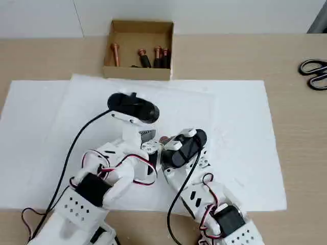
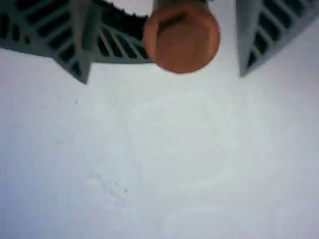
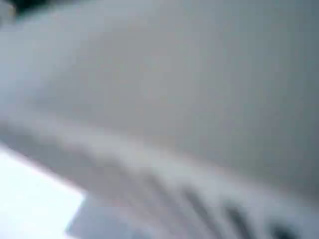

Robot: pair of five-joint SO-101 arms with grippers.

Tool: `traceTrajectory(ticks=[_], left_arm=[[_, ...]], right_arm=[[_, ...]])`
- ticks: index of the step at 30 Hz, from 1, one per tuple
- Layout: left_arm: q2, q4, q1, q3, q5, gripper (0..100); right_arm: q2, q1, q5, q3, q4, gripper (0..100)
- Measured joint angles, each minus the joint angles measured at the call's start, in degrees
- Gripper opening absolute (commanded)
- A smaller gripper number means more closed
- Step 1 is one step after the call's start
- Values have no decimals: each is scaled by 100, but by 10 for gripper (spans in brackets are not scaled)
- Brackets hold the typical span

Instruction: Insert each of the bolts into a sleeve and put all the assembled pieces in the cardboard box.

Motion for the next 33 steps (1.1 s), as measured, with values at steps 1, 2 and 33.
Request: traceTrajectory(ticks=[1, 2, 33], left_arm=[[0, 202, -62, -158, 26, 219], [0, 387, -123, -299, 26, 224], [0, 2936, -4571, -1345, -2497, 227]], right_arm=[[0, 0, 0, 0, 0, 4], [0, 0, 0, 9, 0, 4], [6057, 1301, 202, -5178, -1556, 4]])
